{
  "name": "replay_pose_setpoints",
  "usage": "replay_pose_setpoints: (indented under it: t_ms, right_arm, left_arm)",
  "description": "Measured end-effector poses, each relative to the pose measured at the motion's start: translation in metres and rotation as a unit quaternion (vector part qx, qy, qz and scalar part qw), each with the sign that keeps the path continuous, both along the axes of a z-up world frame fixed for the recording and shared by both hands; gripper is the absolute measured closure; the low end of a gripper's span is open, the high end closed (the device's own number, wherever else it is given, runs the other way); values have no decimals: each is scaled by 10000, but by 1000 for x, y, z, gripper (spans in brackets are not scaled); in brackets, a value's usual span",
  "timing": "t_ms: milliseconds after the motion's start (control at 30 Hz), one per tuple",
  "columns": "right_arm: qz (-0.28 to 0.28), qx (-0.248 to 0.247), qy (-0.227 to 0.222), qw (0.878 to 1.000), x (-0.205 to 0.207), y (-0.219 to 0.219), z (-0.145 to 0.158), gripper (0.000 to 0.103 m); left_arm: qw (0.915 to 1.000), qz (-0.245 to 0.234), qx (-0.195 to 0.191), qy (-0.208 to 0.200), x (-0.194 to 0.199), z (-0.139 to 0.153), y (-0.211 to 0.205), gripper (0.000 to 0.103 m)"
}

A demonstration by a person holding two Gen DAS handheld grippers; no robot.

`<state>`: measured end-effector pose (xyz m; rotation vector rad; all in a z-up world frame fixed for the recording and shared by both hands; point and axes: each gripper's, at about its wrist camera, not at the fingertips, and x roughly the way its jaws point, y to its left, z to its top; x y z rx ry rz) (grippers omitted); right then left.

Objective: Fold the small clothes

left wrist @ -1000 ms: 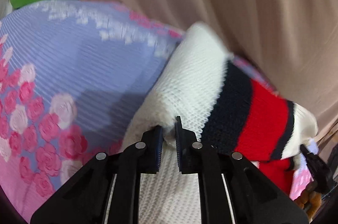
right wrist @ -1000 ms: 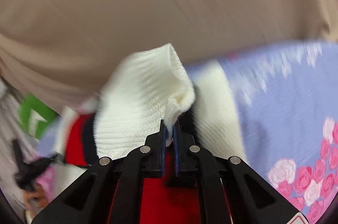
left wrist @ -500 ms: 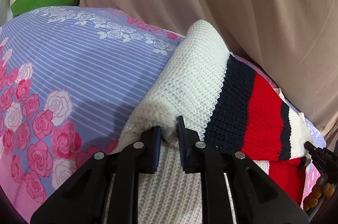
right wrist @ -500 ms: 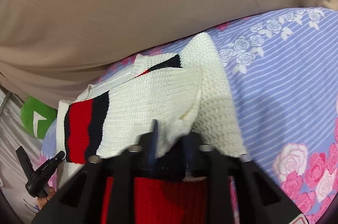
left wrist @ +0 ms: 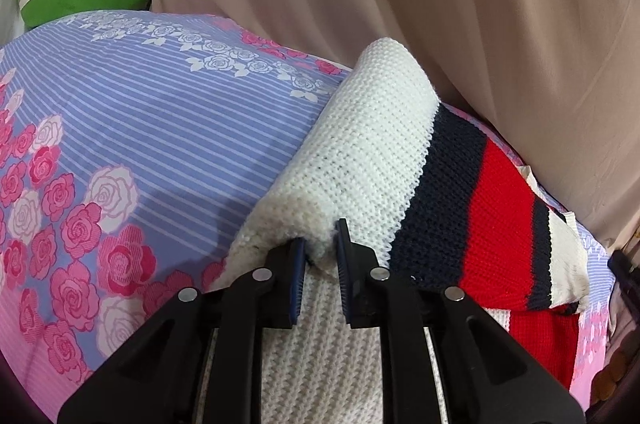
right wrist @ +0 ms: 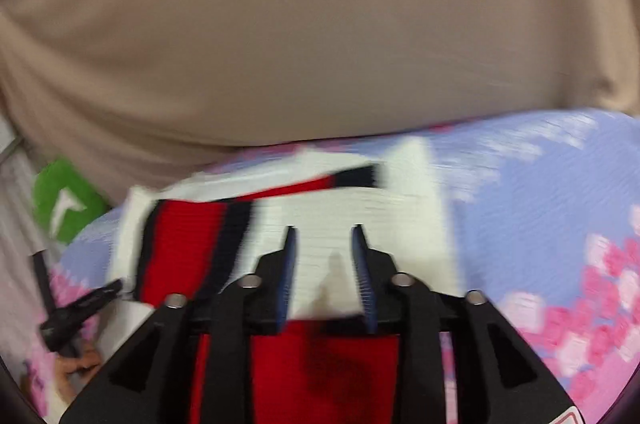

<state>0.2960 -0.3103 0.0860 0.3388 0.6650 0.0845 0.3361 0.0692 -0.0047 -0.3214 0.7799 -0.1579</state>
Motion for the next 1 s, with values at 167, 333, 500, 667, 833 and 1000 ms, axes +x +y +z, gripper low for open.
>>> replay_pose_setpoints:
  t_ms: [167,333,500,667,833,1000]
  right_arm:
    - [1369,-240,247,9900,85,107,-6,52]
    - [1783,-549,541,9810,149,174,-26,45]
    - [1855,-734,932,9755,183,188,-47,42]
    - [1847,-699,776,9772,202,188,-34,97]
    - [1882,-850,766,9754,217,197,-44,97]
    - [1770,-809,839,9773,223,195,-50,96]
  left_arm:
    - [9999,-18,-160,14,2,-1,5,88]
    - [9997,-47,-230,28,4,-1,9,88]
    - [9998,-62,-202,36,5,-1,10,88]
    - [9998,-58,-162,34,6,-2,8,88]
    - [9999,-59,-146,24,7,-2,8,88]
    - [9999,-72,-142,19,7,-3,9,88]
